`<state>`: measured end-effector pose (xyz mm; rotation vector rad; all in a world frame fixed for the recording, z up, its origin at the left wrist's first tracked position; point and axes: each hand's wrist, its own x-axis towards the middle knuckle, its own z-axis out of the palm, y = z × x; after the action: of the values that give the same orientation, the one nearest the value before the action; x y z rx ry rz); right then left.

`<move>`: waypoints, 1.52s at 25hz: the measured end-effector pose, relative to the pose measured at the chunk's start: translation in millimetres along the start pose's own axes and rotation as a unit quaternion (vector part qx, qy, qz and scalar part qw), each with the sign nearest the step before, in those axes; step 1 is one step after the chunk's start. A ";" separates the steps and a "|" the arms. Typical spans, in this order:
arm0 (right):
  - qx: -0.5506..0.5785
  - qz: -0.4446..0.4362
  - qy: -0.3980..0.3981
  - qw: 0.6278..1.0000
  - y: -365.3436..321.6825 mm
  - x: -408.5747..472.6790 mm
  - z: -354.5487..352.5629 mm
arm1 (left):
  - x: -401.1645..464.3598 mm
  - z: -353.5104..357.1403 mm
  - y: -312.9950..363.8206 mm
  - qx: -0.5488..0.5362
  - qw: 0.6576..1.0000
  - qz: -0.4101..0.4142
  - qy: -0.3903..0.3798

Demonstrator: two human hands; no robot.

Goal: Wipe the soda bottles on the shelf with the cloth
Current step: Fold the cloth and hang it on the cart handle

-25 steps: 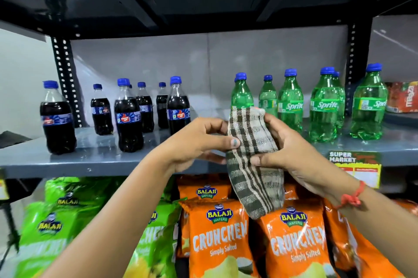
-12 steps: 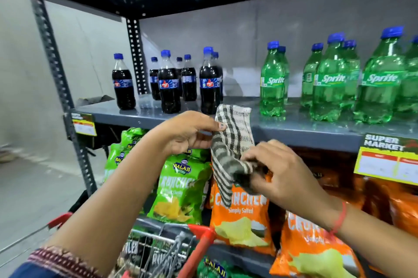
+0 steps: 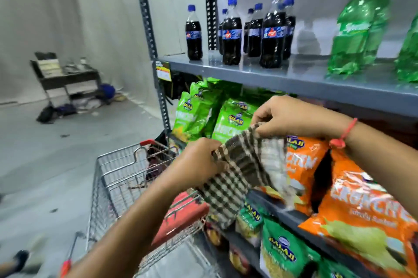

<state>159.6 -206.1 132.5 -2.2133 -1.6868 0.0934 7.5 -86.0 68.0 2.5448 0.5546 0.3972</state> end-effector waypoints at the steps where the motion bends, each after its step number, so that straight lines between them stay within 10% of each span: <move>1: 0.017 -0.008 -0.060 0.998 4.1 4.1 5.8 | -7.3 -4.5 -9.7 0.014 1.000 -0.007 -0.016; 6: 0.078 -0.026 -0.250 0.965 22.1 36.8 53.9 | -25.3 -12.6 -35.6 0.035 0.995 -0.058 -0.080; 21: -0.066 0.021 -0.325 0.943 17.0 129.3 196.5 | -20.2 43.5 -160.2 -0.142 0.925 -0.311 -0.165; 25: -0.073 0.009 -0.307 0.949 21.7 125.0 206.5 | -22.6 51.0 -165.8 -0.142 0.925 -0.313 -0.163; 31: -0.081 -0.045 -0.177 0.980 20.5 107.0 203.9 | -36.6 59.5 -139.9 0.137 0.977 -0.157 -0.049; 38: -0.218 -0.112 -0.325 0.914 13.2 69.8 195.1 | -47.8 65.4 -132.9 0.136 0.947 -0.182 -0.229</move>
<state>140.3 -96.6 -42.9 -2.4402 -2.5177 0.4859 -50.7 -29.3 -64.8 2.5824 0.9172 -0.4197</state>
